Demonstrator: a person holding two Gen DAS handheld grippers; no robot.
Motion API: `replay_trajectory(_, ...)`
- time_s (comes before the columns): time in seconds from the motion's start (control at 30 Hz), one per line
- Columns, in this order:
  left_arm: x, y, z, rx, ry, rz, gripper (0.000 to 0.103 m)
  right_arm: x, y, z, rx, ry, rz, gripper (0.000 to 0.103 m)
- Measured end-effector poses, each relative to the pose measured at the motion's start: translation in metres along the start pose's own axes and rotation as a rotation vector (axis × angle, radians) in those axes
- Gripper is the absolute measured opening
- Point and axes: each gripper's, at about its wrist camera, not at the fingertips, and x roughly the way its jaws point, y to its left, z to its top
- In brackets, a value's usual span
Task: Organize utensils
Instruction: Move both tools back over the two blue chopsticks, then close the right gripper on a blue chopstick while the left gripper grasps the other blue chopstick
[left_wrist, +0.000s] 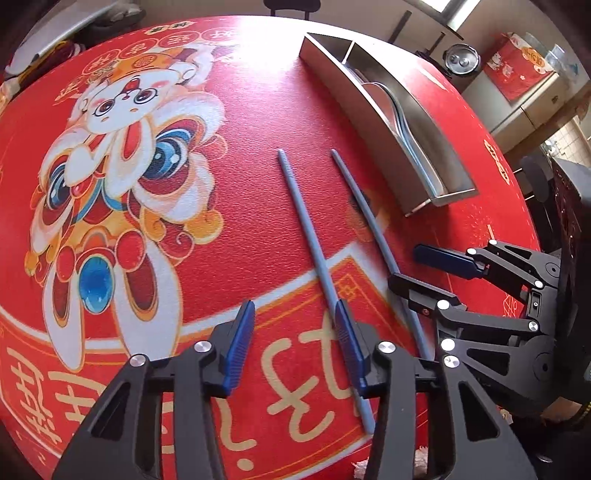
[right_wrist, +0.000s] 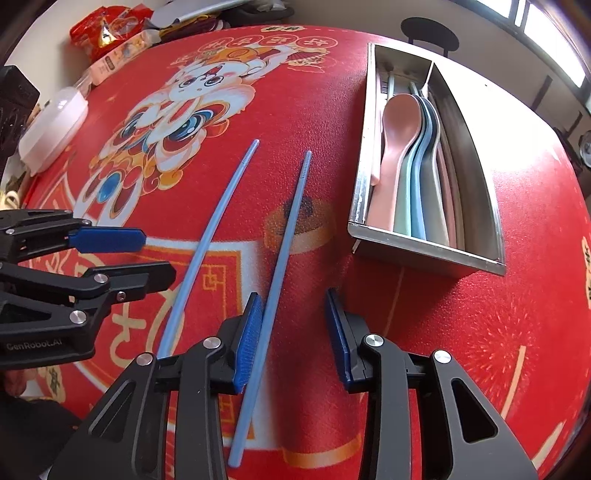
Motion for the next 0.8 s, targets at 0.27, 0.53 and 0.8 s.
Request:
replay_trajectory(0.27,0.007,-0.005,0.007,0.007,0.003,-0.007,0.036,-0.002,-0.006,-0.003,0.027,-0.002,0.028,0.023)
replay_trajectory(0.53,0.015,-0.004,0.027,-0.035,-0.012,-0.020,0.033,-0.004,-0.008,-0.009,0.031,0.019,0.059,0.020)
replay_trajectory(0.8,0.022,-0.015,0.037,0.000,-0.028,0.022,0.033,-0.005,-0.003,-0.016,-0.001,0.041,0.054,0.011)
